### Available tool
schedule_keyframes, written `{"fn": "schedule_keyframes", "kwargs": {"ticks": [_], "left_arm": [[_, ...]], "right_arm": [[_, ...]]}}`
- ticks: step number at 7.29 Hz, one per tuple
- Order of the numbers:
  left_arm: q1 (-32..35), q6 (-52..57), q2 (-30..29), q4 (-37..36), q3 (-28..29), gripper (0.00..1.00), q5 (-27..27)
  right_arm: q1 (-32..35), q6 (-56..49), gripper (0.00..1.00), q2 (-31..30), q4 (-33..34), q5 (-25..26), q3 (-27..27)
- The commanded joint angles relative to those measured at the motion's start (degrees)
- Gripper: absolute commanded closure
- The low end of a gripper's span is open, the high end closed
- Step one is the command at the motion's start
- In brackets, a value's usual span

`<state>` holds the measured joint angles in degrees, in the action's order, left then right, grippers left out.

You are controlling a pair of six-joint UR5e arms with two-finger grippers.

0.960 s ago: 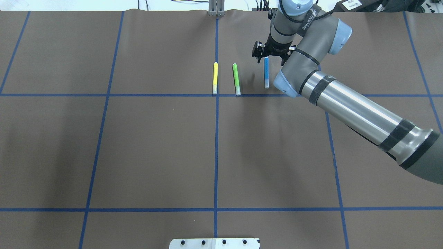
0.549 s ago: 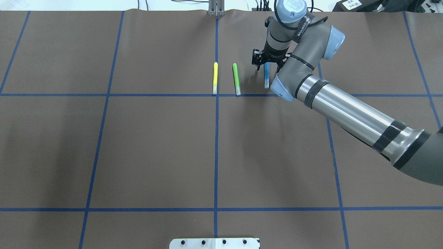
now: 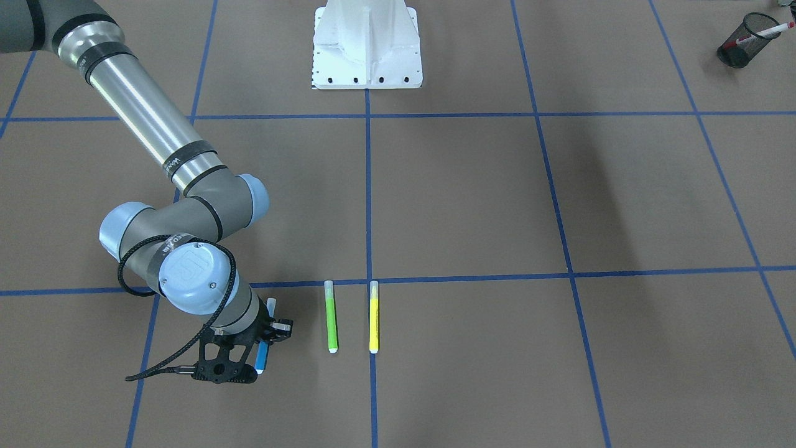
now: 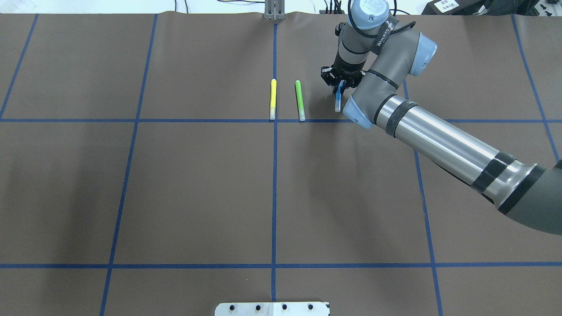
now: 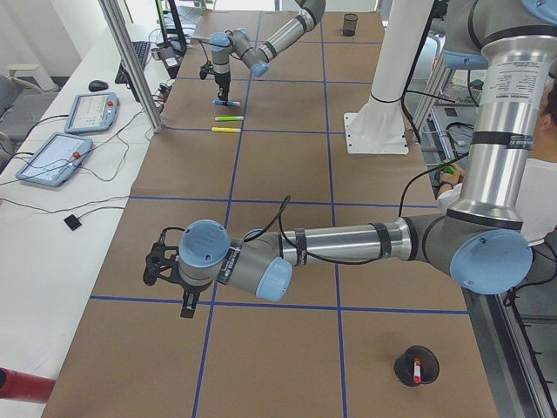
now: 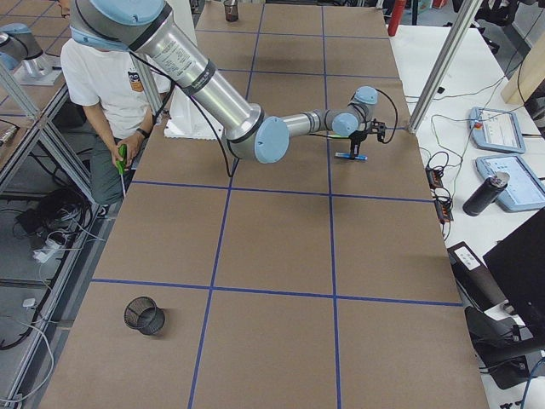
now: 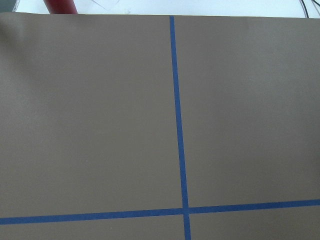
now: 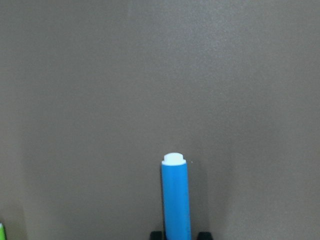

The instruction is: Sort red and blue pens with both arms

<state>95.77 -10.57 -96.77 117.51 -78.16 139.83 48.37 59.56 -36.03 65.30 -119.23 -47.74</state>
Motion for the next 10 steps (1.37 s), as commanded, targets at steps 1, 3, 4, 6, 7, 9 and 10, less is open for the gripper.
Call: {"fn": "schedule_keyframes", "kwargs": {"ticks": [1, 3, 4, 6, 7, 9, 10], "left_arm": [[0.03, -0.06, 0.00, -0.09, 0.03, 0.00, 0.00], [-0.06, -0.67, 0.00, 0.26, -0.06, 0.00, 0.09], [-1.19, -2.77, -0.17, 0.61, -0.06, 0.00, -0.08], [-1.90, -2.70, -0.96, 0.44, 0.38, 0.00, -0.26], [-2.17, -2.70, -1.31, 0.70, 1.25, 0.00, -0.35], [-2.17, -2.70, -1.84, 0.62, 2.05, 0.00, -0.35], [-2.17, -2.70, -2.63, 0.70, 3.09, 0.00, -0.35]], "right_arm": [[0.75, -0.23, 1.00, 0.34, 0.18, -0.04, -0.16], [2.07, 0.91, 1.00, -2.97, 0.70, 1.27, -7.49], [2.94, 2.91, 1.00, -10.57, 2.01, 4.93, -18.24], [5.23, 5.46, 1.00, -25.15, 5.18, 10.12, -36.98], [5.33, 5.48, 1.00, -32.89, 5.27, 13.81, -44.12], [5.76, 5.05, 1.00, -50.38, 4.75, 20.33, -57.67], [7.51, 4.34, 1.00, -56.90, 4.49, 21.74, -61.55]]}}
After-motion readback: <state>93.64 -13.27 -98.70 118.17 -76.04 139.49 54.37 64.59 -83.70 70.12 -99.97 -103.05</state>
